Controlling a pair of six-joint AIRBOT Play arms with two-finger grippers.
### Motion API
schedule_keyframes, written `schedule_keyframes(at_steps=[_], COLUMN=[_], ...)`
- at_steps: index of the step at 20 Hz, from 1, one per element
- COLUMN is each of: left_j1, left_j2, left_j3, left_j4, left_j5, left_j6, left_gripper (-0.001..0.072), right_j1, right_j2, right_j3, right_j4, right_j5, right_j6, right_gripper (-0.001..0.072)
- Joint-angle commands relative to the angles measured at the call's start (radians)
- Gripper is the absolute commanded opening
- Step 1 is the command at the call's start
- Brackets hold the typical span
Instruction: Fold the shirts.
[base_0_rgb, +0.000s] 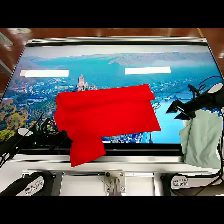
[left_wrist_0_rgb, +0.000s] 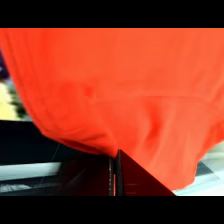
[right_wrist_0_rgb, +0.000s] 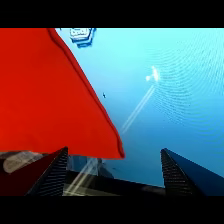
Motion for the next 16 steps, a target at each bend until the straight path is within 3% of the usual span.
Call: schedule_keyframes(at_steps=[1,13,15,16], left_j1=[-0.003,-0.003,-0.003,-0.003], left_j2=[0.008,0.014,0.014,0.014], left_j3=[0.0,0.052,0.056,0.059], left_j4=[-0.014,-0.029,-0.028,-0.028], left_j5=[-0.034,-0.077,-0.078,-0.078], left_j6=[0.018,0.018,0.019,0.024], left_gripper=[0.0038,0.0038,0.0037,0.0037], right_j1=[0.002,0.15,0.187,0.201], right_j2=[-0.005,-0.106,-0.105,-0.105], right_j3=[-0.09,-0.156,-0.156,-0.154], right_j4=[0.042,0.048,0.051,0.058], right_j5=[0.003,-0.112,-0.116,-0.115], right_j6=[-0.034,0.005,-0.002,-0.006], right_gripper=[0.0692,0.0684,0.0359,0.029])
